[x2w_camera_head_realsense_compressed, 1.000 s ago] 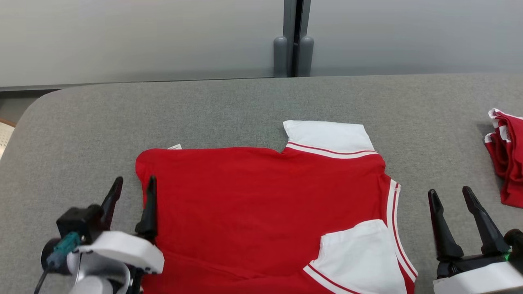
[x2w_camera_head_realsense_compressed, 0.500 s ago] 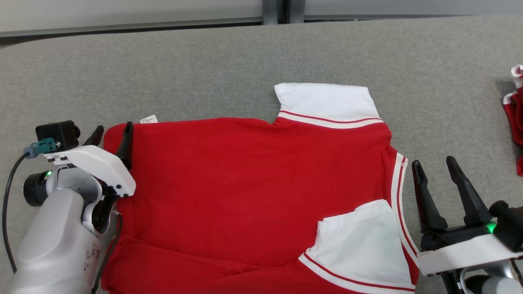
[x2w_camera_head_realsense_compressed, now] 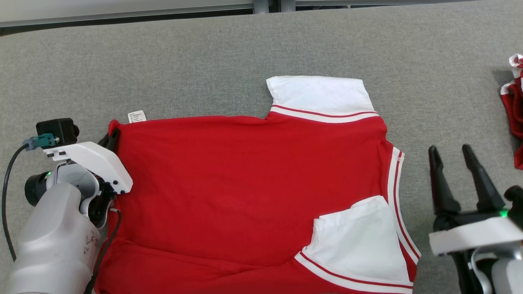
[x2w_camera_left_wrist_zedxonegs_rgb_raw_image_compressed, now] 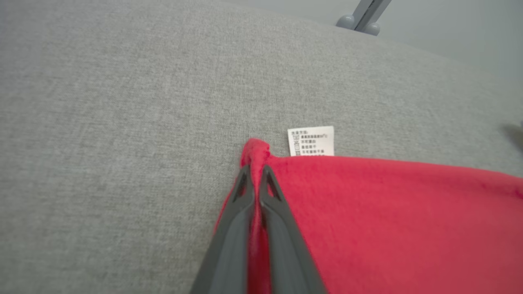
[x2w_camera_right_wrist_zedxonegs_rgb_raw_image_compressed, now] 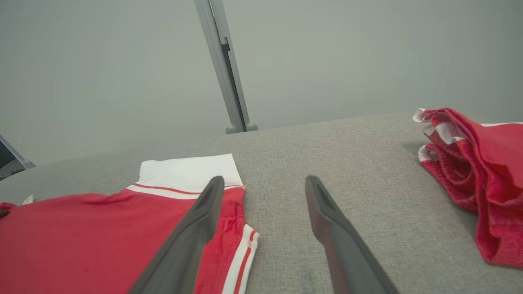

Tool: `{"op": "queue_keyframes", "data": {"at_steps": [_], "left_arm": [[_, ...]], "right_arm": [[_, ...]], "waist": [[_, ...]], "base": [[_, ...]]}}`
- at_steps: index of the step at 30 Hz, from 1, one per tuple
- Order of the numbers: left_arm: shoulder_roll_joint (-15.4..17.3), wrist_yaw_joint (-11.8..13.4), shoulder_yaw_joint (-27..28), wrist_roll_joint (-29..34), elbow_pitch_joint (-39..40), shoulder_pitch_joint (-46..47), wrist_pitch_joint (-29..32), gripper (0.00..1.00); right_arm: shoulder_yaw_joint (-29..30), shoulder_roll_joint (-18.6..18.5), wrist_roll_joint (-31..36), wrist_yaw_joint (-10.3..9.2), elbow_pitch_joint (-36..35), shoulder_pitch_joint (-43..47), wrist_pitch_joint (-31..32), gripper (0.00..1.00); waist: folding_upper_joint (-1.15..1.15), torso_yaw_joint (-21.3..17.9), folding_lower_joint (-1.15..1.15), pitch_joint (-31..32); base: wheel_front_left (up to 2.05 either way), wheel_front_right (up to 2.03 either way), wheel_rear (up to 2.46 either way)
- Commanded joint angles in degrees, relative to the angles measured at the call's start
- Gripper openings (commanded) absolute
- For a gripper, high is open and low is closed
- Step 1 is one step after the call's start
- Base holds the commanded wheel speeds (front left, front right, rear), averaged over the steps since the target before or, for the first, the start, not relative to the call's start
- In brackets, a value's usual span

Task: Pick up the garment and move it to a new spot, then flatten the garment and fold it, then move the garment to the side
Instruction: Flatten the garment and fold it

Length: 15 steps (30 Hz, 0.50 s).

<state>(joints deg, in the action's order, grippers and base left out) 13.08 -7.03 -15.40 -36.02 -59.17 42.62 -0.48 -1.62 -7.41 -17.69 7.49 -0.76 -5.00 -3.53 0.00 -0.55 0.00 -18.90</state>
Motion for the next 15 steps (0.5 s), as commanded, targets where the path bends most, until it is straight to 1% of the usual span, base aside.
{"op": "queue_keyframes", "data": {"at_steps": [1, 5, 8, 13, 15], "left_arm": [[0.2, -0.2, -0.2, -0.4, -0.5, 0.7, -0.5, 0.0], [-0.7, -0.4, -1.4, -0.8, -0.8, 2.4, -2.0, 0.0], [-1.7, -0.5, -2.5, -1.0, -0.7, 3.7, -2.6, 0.0], [-3.8, -0.4, -5.4, -2.0, 1.0, 5.9, -3.1, 0.0], [-4.3, -0.5, -6.7, -2.5, 1.6, 6.4, -3.3, 0.0]], "right_arm": [[0.5, -0.9, -0.2, 0.0, 0.5, -1.6, -0.2, 1.0], [0.8, -3.4, -1.1, 0.0, 3.5, -7.5, 0.6, 1.0], [-0.4, -5.9, -2.1, 0.0, 6.8, -14.0, 1.9, 1.0], [-5.1, -9.8, -4.6, 0.0, 15.1, -26.6, 4.1, 1.0], [-7.9, -10.6, -5.4, 0.0, 19.3, -31.1, 4.9, 1.0]], "waist": [[0.0, 0.1, 0.0, 0.0], [0.0, 1.3, 0.0, -0.9], [0.0, 2.8, 0.0, -2.5], [0.0, 6.1, 0.0, -5.6], [0.0, 7.3, 0.0, -6.5]], "base": [[0.0, 0.0, 0.0], [0.0, 0.0, 0.0], [0.0, 0.0, 0.0], [0.0, 0.0, 0.0], [0.0, 0.0, 0.0]]}}
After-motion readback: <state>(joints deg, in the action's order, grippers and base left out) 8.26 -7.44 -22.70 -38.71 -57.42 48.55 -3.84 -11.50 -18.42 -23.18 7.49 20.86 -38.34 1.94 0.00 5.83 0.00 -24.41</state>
